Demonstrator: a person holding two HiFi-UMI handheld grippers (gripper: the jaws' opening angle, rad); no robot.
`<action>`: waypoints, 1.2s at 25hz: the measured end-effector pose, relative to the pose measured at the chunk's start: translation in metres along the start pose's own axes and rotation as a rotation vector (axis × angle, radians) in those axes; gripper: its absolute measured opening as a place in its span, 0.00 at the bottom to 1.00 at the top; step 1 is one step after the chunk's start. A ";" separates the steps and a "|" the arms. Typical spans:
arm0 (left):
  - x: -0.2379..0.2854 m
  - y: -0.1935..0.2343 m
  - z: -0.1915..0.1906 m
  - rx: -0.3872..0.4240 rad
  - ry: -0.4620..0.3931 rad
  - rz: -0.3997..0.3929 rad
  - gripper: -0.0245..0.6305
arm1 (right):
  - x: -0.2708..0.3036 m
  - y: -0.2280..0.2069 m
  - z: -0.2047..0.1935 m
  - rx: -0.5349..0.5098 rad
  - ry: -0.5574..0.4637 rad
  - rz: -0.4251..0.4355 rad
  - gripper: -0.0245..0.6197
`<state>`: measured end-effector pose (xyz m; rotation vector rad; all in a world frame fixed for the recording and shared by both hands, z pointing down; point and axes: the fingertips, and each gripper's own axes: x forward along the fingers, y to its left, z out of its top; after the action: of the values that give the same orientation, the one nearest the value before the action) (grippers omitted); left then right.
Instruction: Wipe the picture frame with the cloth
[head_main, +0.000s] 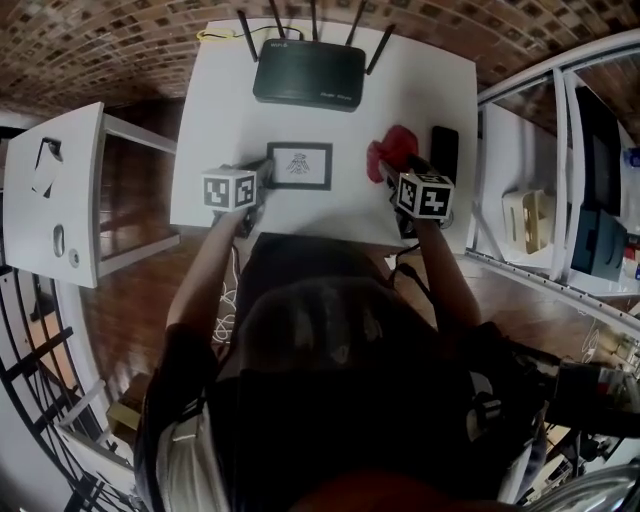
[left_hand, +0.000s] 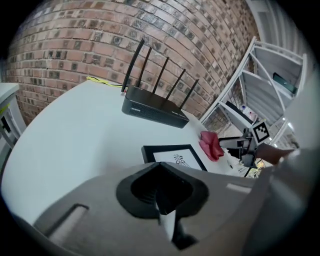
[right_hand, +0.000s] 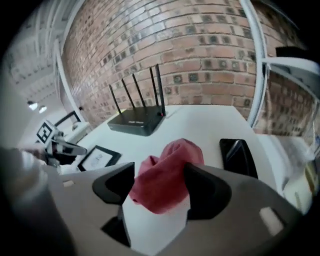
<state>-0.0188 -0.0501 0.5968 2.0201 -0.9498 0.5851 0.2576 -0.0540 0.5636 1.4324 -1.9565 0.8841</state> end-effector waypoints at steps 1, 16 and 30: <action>0.002 -0.001 -0.001 0.010 0.004 0.009 0.04 | 0.009 -0.006 -0.003 -0.043 0.034 -0.025 0.53; 0.003 -0.005 0.011 -0.065 -0.115 0.024 0.04 | 0.036 -0.020 -0.015 -0.334 0.112 -0.120 0.19; -0.023 0.005 -0.016 -0.021 -0.083 0.044 0.04 | -0.050 0.116 -0.013 -0.197 -0.078 0.314 0.18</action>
<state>-0.0378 -0.0296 0.5926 2.0223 -1.0484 0.5159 0.1611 0.0104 0.5125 1.0807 -2.2984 0.7493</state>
